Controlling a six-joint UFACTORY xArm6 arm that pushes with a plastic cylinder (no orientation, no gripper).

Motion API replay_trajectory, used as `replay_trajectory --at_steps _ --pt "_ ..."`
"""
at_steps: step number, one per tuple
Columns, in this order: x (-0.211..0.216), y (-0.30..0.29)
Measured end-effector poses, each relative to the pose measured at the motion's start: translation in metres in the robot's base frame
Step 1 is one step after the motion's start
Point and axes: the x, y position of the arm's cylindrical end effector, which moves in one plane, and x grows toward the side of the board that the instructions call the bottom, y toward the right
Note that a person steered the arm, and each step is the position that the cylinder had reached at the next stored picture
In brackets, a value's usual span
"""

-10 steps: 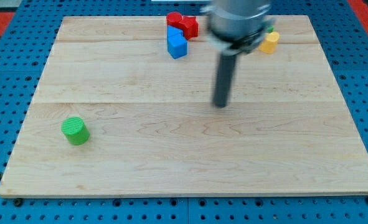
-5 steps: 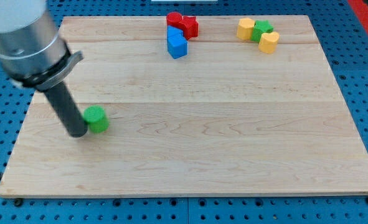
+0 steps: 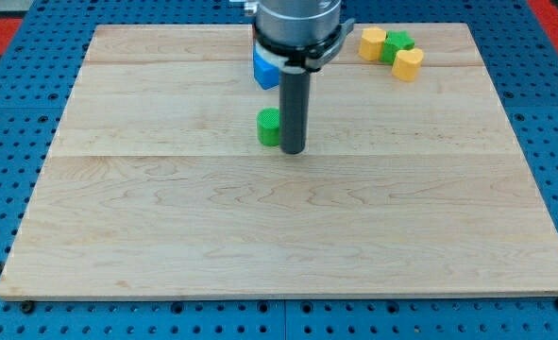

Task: Move green circle close to the yellow hexagon

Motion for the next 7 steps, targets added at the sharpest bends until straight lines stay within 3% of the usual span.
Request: replay_trajectory --at_steps 1,2,3,4,6,7 --pt "0.000 -0.059" --pt "-0.022 -0.028" --pt "-0.034 0.066" --pt "-0.090 0.087" --pt "-0.064 0.052" --pt "-0.107 0.061"
